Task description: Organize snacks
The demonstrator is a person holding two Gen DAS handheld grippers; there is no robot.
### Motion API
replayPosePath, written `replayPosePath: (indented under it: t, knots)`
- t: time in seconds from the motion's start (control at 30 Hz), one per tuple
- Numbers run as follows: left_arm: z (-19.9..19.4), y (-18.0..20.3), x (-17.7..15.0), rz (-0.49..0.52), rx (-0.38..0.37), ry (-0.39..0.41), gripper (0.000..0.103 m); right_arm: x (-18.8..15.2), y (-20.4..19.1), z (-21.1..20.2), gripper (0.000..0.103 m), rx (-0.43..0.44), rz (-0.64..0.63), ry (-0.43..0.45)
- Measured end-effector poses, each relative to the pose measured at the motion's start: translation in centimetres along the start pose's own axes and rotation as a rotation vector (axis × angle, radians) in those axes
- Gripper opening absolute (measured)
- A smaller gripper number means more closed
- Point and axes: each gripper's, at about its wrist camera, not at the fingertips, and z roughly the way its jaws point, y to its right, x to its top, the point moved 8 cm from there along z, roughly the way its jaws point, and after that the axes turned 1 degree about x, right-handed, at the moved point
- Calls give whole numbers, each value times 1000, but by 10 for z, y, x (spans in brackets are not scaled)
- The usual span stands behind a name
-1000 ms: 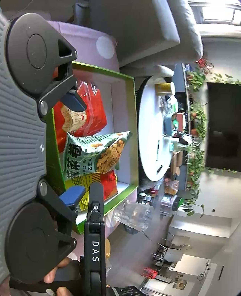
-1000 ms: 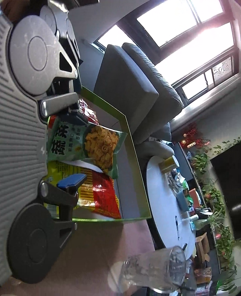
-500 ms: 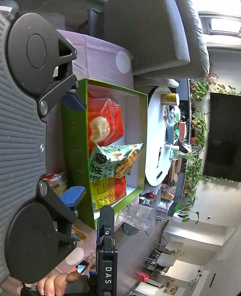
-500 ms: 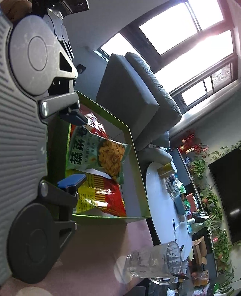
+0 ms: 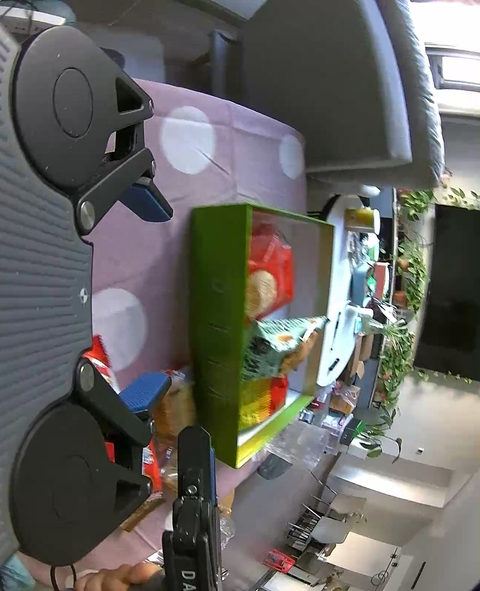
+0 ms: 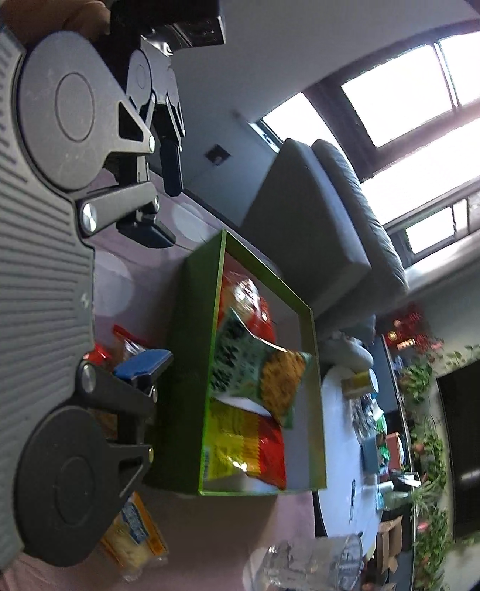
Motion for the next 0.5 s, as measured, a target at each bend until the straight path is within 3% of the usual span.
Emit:
replayPosePath:
  t: [0.5]
  knots:
    - [-30,-9,-41,6,-20,-26,87,-39,-36,-3,62,25,-64,-106]
